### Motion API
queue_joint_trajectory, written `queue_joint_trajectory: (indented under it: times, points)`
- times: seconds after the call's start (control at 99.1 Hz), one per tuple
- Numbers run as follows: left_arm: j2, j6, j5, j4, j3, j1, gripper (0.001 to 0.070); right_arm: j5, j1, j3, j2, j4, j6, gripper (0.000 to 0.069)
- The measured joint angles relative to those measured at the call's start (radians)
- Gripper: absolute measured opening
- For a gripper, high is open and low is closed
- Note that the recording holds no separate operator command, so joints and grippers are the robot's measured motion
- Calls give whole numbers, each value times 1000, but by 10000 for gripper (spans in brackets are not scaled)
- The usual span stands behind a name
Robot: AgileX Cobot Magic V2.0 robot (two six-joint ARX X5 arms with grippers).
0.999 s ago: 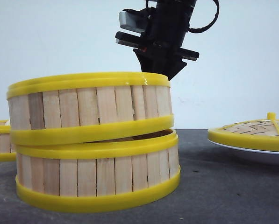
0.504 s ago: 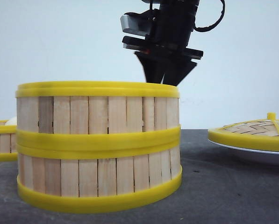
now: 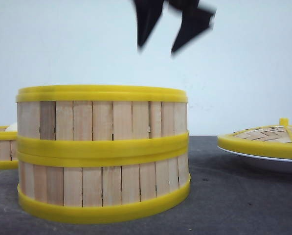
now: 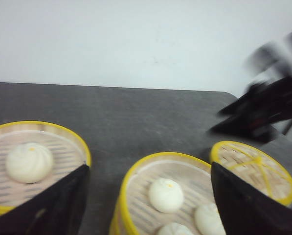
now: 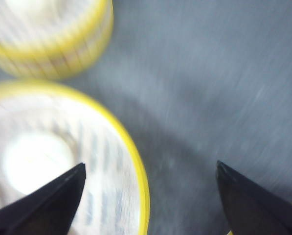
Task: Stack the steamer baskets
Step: 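Raise the right gripper away from the stack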
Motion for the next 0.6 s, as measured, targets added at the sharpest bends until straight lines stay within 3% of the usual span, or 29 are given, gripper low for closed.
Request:
queue_joint_trajectory:
  times: [0.131, 0.363, 0.595]
  points:
    - [5, 0, -49, 0, 0, 0, 400, 2, 2, 0, -143, 4, 0, 522]
    - [80, 0, -100, 21, 0, 0, 389, 33, 3, -10, -352, -30, -1, 483]
    - [229, 0, -204, 82, 0, 11, 389, 61, 26, -243, -630, -27, 0, 483]
